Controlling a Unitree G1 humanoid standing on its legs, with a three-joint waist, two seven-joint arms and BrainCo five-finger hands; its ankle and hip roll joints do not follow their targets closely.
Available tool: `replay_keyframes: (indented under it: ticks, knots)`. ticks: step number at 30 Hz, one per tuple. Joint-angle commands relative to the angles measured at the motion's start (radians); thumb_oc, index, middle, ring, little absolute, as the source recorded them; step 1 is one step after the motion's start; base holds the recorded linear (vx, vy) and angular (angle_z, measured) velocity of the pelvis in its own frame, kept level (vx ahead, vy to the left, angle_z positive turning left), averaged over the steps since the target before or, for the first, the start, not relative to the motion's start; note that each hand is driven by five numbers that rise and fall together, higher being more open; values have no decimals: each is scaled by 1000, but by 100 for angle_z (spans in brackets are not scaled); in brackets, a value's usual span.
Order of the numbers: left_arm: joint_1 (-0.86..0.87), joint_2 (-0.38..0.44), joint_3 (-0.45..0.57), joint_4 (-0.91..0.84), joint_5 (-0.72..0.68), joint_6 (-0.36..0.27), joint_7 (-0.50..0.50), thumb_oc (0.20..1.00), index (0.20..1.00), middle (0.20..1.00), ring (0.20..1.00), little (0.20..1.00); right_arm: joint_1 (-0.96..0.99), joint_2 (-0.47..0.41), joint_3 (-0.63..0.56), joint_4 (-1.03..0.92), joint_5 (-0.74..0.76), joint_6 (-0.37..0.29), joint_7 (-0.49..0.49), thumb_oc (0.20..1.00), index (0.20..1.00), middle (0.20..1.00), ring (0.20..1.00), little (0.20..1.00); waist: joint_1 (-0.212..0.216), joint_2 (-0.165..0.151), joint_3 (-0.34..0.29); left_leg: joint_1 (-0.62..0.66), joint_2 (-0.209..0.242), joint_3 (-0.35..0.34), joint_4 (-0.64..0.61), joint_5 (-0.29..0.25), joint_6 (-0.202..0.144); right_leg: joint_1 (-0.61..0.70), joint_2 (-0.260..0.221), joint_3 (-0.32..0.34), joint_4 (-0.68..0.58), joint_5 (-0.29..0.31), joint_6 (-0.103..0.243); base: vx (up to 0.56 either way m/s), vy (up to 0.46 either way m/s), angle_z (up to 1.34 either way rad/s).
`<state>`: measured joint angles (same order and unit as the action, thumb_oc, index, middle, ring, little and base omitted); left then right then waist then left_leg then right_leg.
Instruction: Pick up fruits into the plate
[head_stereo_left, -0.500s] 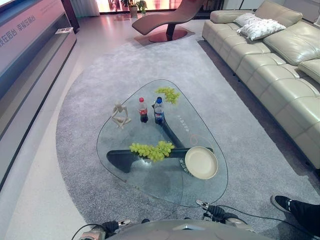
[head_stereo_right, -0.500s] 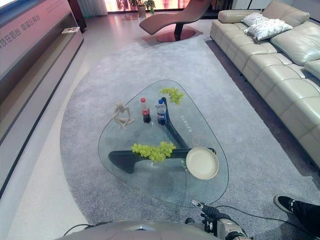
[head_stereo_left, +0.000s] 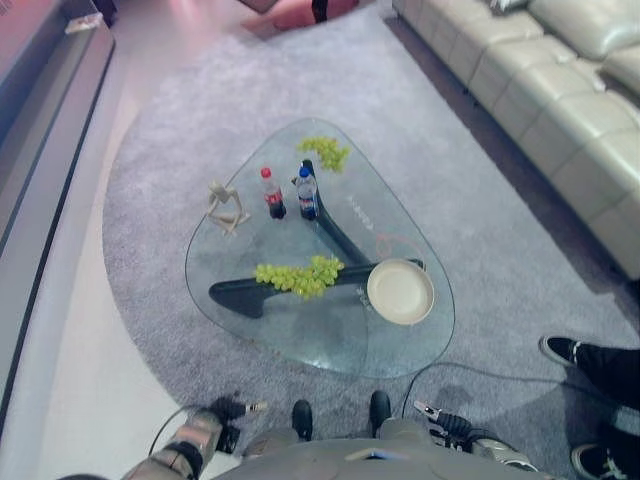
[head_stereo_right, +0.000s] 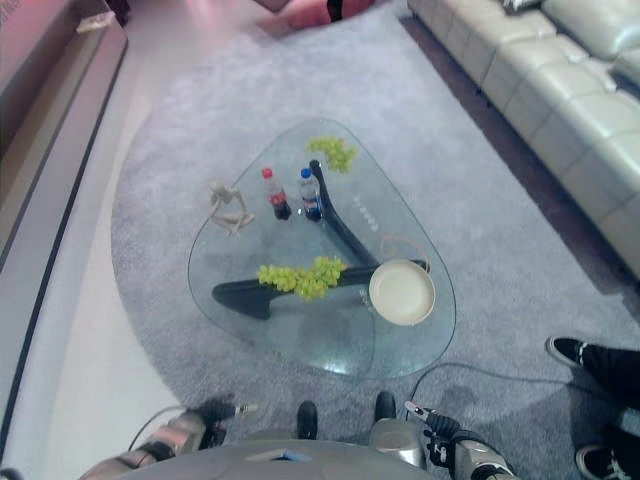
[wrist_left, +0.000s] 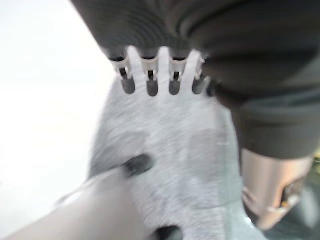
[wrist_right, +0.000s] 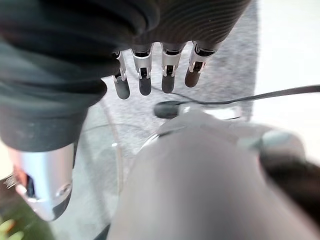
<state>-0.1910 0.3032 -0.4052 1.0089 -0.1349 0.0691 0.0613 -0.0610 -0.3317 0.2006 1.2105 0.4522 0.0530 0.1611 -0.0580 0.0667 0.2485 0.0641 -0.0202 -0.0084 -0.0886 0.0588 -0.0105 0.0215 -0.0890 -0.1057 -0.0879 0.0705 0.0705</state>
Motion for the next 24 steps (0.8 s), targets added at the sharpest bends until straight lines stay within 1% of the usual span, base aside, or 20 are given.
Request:
replay_keyframes:
  ticks: [1, 2, 4, 5, 6, 7, 9, 10, 11, 12, 13, 15, 18, 22, 24]
  knots:
    - [-105, 29, -13, -22, 73, -13, 67, 1000, 1000, 1000, 1000, 1000, -67, -23, 12, -9, 36, -11, -2, 1000, 1000, 1000, 1000, 1000, 2, 1, 57, -6, -6, 35, 73, -103, 17, -61, 28, 54, 150, -78, -6, -100, 0, -8]
    - [-159, 80, -30, -76, 93, -5, 99, 1000, 1000, 1000, 1000, 1000, -94, -40, 29, -20, 59, -13, -4, 1000, 1000, 1000, 1000, 1000, 0, 4, 93, -38, -6, 30, 86, -95, 14, -94, 28, 55, 166, -77, -10, -141, -8, -6]
    - [-220, 129, -47, -120, 75, 13, 132, 1000, 1000, 1000, 1000, 1000, -125, -58, 42, -23, 91, -29, 2, 1000, 1000, 1000, 1000, 1000, -3, 10, 129, -68, -7, 22, 93, -82, 7, -119, 32, 56, 170, -71, -17, -106, -9, -11]
    - [-224, 133, -48, -123, 74, 16, 134, 1000, 1000, 1000, 1000, 1000, -127, -59, 42, -23, 94, -31, 3, 1000, 1000, 1000, 1000, 1000, -3, 10, 131, -70, -7, 21, 94, -81, 7, -120, 33, 57, 170, -71, -17, -41, -7, -4]
    - [-257, 162, -51, -158, 100, 32, 156, 1000, 1000, 1000, 1000, 1000, -138, -65, 48, -44, 108, -34, -5, 1000, 1000, 1000, 1000, 1000, -7, 17, 154, -87, -12, 11, 102, -78, 6, -137, 34, 59, 177, -71, -20, -88, -1, 3]
    - [-299, 198, -63, -176, 121, 30, 181, 1000, 1000, 1000, 1000, 1000, -155, -71, 65, -71, 121, -30, -21, 1000, 1000, 1000, 1000, 1000, -10, 20, 177, -111, -15, 7, 112, -75, 5, -164, 35, 57, 188, -72, -24, -132, -8, 2]
    - [-372, 251, -71, -203, 146, 42, 209, 1000, 1000, 1000, 1000, 1000, -181, -81, 88, -89, 152, -32, -26, 1000, 1000, 1000, 1000, 1000, -12, 13, 206, -161, -16, 6, 142, -73, 3, -213, 38, 57, 209, -69, -30, -105, -27, -6]
    - [-417, 286, -78, -234, 144, 65, 209, 1000, 1000, 1000, 1000, 1000, -193, -85, 96, -94, 176, -39, -19, 1000, 1000, 1000, 1000, 1000, -14, 9, 224, -190, -16, 5, 168, -75, 0, -237, 41, 58, 226, -70, -34, -41, -33, -6]
    - [-438, 300, -77, -252, 145, 75, 208, 1000, 1000, 1000, 1000, 1000, -196, -86, 98, -104, 191, -40, -16, 1000, 1000, 1000, 1000, 1000, -16, 7, 235, -205, -17, 3, 182, -75, 0, -252, 44, 60, 239, -72, -37, -53, -27, -5]
    - [-475, 323, -72, -284, 157, 102, 208, 1000, 1000, 1000, 1000, 1000, -198, -87, 97, -133, 212, -37, -18, 1000, 1000, 1000, 1000, 1000, -20, 4, 256, -235, -18, 3, 208, -76, 1, -284, 48, 62, 271, -77, -40, -80, -35, -6]
    - [-520, 353, -77, -308, 196, 128, 210, 1000, 1000, 1000, 1000, 1000, -197, -85, 99, -163, 227, -36, -16, 1000, 1000, 1000, 1000, 1000, -24, -6, 271, -277, -17, 7, 235, -75, 1, -326, 51, 62, 301, -80, -41, -95, -50, -8]
    - [-582, 387, -82, -321, 245, 148, 209, 1000, 1000, 1000, 1000, 1000, -186, -80, 112, -181, 246, -53, -10, 1000, 1000, 1000, 1000, 1000, -24, -19, 272, -344, -14, 8, 255, -66, 1, -395, 54, 64, 336, -80, -39, -67, -74, -8]
    - [-704, 430, -111, -330, 353, 206, 194, 1000, 1000, 1000, 1000, 1000, -181, -62, 125, -185, 269, -80, -5, 1000, 1000, 1000, 1000, 1000, -26, -38, 272, -433, -10, 16, 273, -59, 10, -495, 62, 70, 375, -76, -30, -51, -111, -8]
    - [-833, 436, -175, -311, 456, 270, 193, 1000, 1000, 1000, 1000, 1000, -201, -38, 136, -184, 310, -109, -1, 1000, 1000, 1000, 1000, 1000, -36, -58, 272, -533, -13, 19, 297, -59, 20, -599, 83, 83, 398, -64, -30, -44, -110, -5]
    - [-868, 431, -195, -293, 487, 277, 198, 1000, 1000, 1000, 1000, 1000, -209, -29, 141, -197, 318, -116, -12, 1000, 1000, 1000, 1000, 1000, -41, -64, 272, -569, -16, 22, 311, -59, 20, -633, 90, 89, 403, -59, -31, -23, -70, -4]
